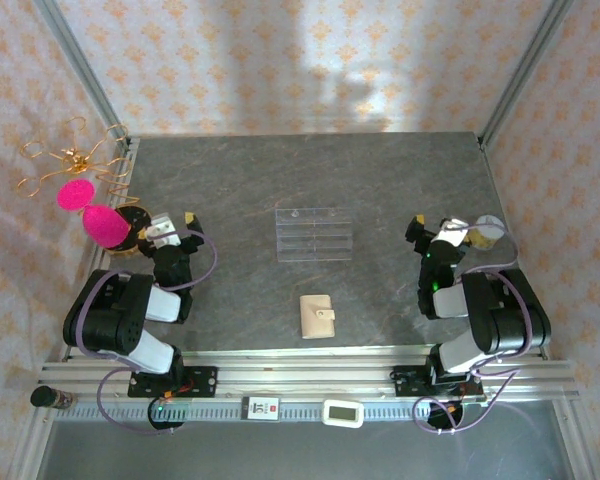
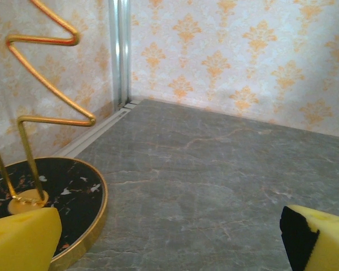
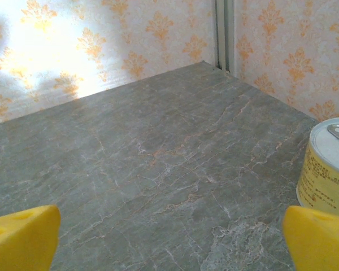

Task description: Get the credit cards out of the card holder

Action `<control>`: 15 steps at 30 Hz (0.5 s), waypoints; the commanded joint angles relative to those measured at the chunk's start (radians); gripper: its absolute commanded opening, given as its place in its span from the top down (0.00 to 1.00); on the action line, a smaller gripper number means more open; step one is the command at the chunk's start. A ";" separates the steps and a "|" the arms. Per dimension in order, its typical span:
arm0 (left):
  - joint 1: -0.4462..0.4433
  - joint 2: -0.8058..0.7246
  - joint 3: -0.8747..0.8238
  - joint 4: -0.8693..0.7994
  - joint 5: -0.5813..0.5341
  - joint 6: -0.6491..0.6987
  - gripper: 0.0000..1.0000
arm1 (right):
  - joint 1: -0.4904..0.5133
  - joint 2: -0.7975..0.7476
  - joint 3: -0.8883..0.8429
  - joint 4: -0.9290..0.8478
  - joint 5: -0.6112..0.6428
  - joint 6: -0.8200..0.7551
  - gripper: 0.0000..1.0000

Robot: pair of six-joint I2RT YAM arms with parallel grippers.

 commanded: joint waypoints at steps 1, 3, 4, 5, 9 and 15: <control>-0.047 -0.106 0.046 -0.123 -0.019 0.058 0.01 | -0.006 -0.083 0.141 -0.255 0.047 0.013 0.00; -0.074 -0.161 0.101 -0.271 -0.047 0.068 0.01 | -0.006 -0.104 0.197 -0.364 0.041 0.038 0.00; -0.083 -0.183 0.130 -0.332 -0.060 0.057 0.01 | -0.006 -0.119 0.211 -0.395 0.041 0.063 0.00; -0.088 -0.207 0.154 -0.392 -0.071 0.028 0.01 | -0.001 -0.139 0.220 -0.422 0.048 0.080 0.00; -0.149 -0.325 0.186 -0.491 -0.106 -0.019 0.01 | 0.054 -0.216 0.234 -0.470 0.206 0.171 0.00; -0.324 -0.532 0.181 -0.520 -0.334 0.015 0.01 | -0.010 -0.231 0.328 -0.828 0.102 0.708 0.01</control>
